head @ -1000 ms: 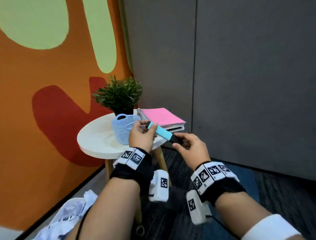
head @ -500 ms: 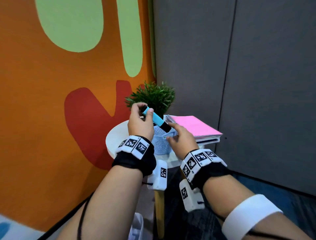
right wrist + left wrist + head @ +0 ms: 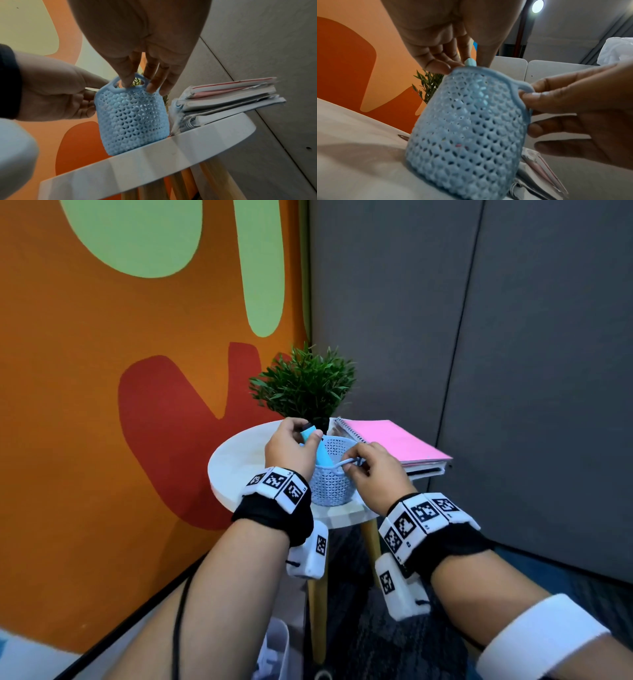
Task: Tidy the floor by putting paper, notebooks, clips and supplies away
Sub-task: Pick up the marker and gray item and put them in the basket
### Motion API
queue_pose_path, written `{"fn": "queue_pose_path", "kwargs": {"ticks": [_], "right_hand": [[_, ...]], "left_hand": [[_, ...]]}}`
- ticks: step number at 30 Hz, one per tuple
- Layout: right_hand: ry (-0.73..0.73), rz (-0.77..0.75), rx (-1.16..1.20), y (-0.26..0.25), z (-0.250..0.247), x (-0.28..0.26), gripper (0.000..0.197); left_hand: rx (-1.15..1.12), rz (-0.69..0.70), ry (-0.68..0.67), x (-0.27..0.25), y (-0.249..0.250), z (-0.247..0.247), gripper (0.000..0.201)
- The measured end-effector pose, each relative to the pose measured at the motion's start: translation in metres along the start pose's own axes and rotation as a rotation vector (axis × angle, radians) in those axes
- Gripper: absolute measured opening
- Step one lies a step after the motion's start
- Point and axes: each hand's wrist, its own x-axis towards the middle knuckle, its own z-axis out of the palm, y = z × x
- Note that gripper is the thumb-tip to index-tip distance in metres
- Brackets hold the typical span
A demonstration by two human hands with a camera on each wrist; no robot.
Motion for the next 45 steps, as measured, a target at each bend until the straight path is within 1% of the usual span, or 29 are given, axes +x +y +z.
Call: {"fn": "queue_pose_path", "kwargs": {"ticks": [2, 5, 7, 9, 11, 13, 15, 17, 20, 22, 27, 31, 34, 36, 38, 41, 45], "right_hand": [[-0.005, -0.003, -0.005, 0.001, -0.003, -0.004, 0.009], [-0.009, -0.001, 0.012, 0.000, -0.006, -0.008, 0.018], [-0.007, -0.016, 0.031, -0.002, -0.010, -0.012, 0.026], [0.017, -0.039, 0.046, -0.003, -0.017, -0.016, 0.030], [0.067, -0.044, 0.074, -0.001, -0.027, -0.022, 0.029], [0.118, -0.039, 0.096, 0.006, -0.039, -0.030, 0.025], [0.158, -0.019, 0.108, 0.018, -0.052, -0.046, 0.019], [0.177, 0.024, 0.105, 0.035, -0.065, -0.068, 0.015], [0.152, 0.104, 0.042, 0.074, -0.085, -0.115, 0.014], [0.122, 0.164, -0.023, 0.100, -0.097, -0.146, 0.014], [0.082, 0.401, -0.104, 0.166, -0.129, -0.234, 0.014], [0.041, 0.591, -0.146, 0.216, -0.144, -0.314, 0.013], [-0.025, 0.702, -0.189, 0.245, -0.147, -0.375, 0.015], [-0.080, 0.756, -0.200, 0.261, -0.147, -0.415, 0.015], [-0.157, 0.804, -0.217, 0.275, -0.143, -0.448, 0.016], [-0.302, 0.857, -0.252, 0.284, -0.136, -0.480, 0.018], [-0.426, 0.845, -0.242, 0.293, -0.128, -0.505, 0.024]], "left_hand": [[0.052, -0.014, -0.016, 0.000, -0.001, 0.004, 0.032], [0.139, -0.039, -0.030, -0.002, 0.001, 0.004, 0.052], [0.198, -0.032, 0.017, -0.006, 0.008, 0.000, 0.056], [0.211, 0.024, 0.096, -0.013, 0.018, -0.004, 0.048], [0.176, 0.106, 0.141, -0.025, 0.032, -0.005, 0.036], [0.129, 0.195, 0.129, -0.042, 0.046, 0.001, 0.026], [0.074, 0.268, 0.072, -0.067, 0.056, 0.014, 0.022], [0.037, 0.297, -0.016, -0.094, 0.061, 0.033, 0.020], [0.018, 0.285, -0.182, -0.146, 0.056, 0.072, 0.018], [0.057, 0.261, -0.286, -0.179, 0.047, 0.098, 0.018], [0.152, 0.170, -0.511, -0.277, 0.034, 0.162, 0.018], [0.216, 0.102, -0.735, -0.369, 0.026, 0.197, 0.020], [0.288, 0.056, -0.934, -0.441, 0.012, 0.210, 0.020], [0.319, 0.028, -1.090, -0.491, -0.002, 0.214, 0.021], [0.352, -0.012, -1.218, -0.532, -0.018, 0.213, 0.022], [0.419, -0.058, -1.340, -0.577, -0.040, 0.205, 0.022], [0.538, -0.021, -1.452, -0.603, -0.056, 0.208, 0.022]]}}
